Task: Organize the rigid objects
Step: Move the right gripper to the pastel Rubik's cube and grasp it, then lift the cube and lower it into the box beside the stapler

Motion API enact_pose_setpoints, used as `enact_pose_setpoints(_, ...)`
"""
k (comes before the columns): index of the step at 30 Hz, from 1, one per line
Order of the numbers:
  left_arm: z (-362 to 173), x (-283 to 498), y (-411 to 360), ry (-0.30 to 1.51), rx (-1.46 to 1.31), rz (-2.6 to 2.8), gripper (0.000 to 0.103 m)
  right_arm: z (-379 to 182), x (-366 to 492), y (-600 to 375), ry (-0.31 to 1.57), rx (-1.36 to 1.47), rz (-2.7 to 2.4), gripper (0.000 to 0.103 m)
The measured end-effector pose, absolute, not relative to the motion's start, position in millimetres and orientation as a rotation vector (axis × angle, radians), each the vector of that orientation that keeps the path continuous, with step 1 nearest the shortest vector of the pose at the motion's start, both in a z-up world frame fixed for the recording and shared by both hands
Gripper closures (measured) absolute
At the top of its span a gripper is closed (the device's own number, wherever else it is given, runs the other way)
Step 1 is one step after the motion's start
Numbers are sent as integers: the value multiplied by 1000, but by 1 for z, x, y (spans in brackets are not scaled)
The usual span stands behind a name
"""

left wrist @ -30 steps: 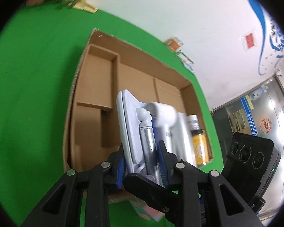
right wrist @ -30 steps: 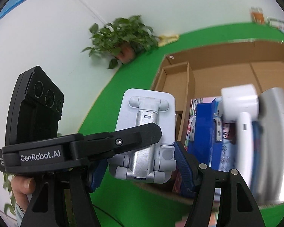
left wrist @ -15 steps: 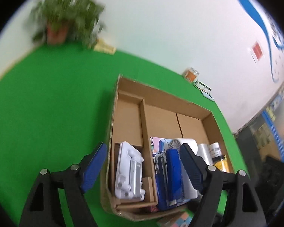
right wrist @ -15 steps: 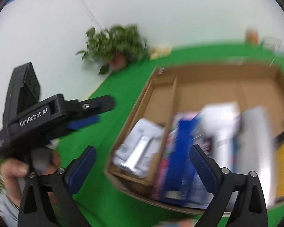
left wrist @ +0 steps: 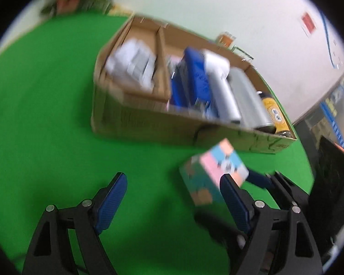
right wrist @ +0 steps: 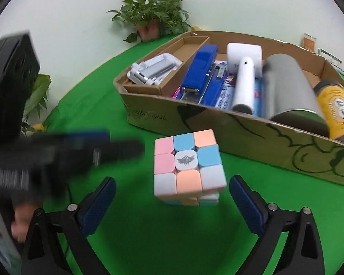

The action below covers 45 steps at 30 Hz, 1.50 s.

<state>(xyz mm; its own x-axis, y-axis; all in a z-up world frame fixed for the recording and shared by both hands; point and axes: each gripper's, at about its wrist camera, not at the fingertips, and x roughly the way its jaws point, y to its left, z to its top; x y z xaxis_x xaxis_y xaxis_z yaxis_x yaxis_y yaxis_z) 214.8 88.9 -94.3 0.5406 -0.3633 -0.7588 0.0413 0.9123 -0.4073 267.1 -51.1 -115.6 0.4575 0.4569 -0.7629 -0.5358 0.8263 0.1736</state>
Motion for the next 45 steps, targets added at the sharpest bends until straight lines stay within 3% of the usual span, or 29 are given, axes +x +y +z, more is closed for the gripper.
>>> enact_pose_setpoints(1,-98,212,93,984,-399,-253,20,-120,268,-51,915,-102,608,20)
enact_pose_setpoints(3,-104,208,100,1000,-457,-265,20,-128,270,-52,941,-128,558,45)
enact_pose_setpoints(7,-113,200,102,1040,-502,-301,20,-131,256,-59,920,-118,547,48)
enact_pose_setpoints(21,-135,193,54,1185,-606,-500,21,-138,196,-122,952,150,587,48)
enact_pose_setpoints(23,-137,188,47,1201,-620,-522,25,-141,197,-130,976,223,604,48)
enact_pose_setpoints(25,-138,187,39,1203,-664,-561,39,-143,197,-133,984,258,608,48)
enact_pose_setpoints(28,-133,182,34,1188,-641,-571,39,-142,193,-136,974,261,607,48)
enact_pose_setpoints(37,-76,180,30,1033,-601,-595,41,-90,189,-129,782,206,615,48)
enact_pose_setpoints(45,-27,231,45,951,-567,-582,41,-44,245,-102,695,177,613,48)
